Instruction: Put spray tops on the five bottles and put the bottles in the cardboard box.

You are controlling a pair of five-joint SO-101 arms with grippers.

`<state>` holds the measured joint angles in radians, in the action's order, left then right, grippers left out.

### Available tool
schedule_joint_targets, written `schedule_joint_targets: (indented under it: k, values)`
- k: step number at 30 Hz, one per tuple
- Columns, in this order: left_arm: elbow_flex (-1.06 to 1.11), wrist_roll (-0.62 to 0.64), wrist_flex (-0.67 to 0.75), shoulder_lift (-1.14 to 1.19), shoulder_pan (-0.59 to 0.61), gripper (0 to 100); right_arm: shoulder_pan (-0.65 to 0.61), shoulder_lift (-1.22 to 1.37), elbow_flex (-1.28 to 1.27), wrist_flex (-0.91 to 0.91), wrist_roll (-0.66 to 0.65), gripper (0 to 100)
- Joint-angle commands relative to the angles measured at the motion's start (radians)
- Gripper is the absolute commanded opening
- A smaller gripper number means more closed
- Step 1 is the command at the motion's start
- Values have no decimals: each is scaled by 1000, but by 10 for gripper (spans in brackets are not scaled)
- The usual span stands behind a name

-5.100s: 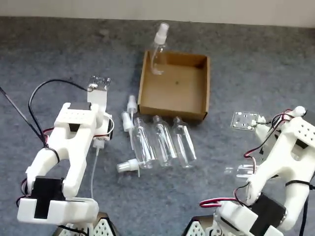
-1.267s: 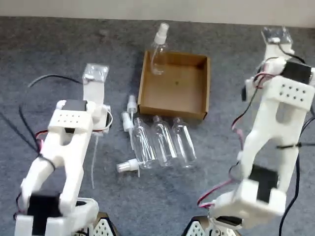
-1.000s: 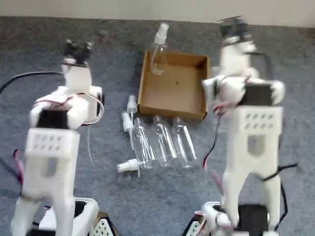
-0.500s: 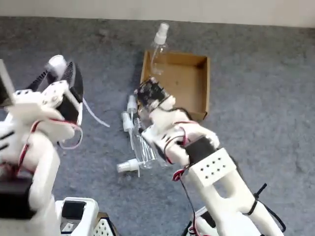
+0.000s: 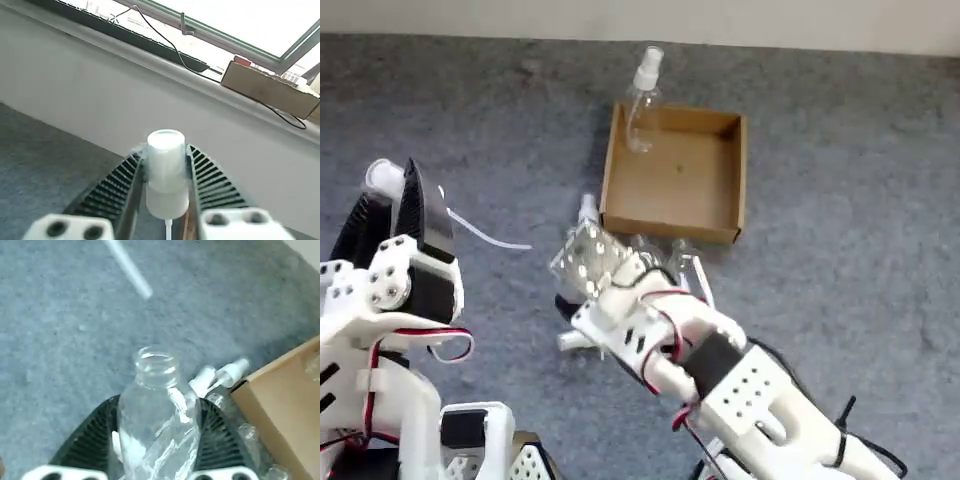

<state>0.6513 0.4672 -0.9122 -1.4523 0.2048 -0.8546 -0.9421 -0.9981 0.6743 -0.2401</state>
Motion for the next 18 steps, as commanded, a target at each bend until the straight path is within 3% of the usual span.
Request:
schedule_joint_targets:
  k: [1,18]
  values:
    - [39,18,60,-39,10,4,-12,-53,-30,-38,12,4]
    - [131,12,0,-48,-214,4,-8,-59,-31,-39,14,4]
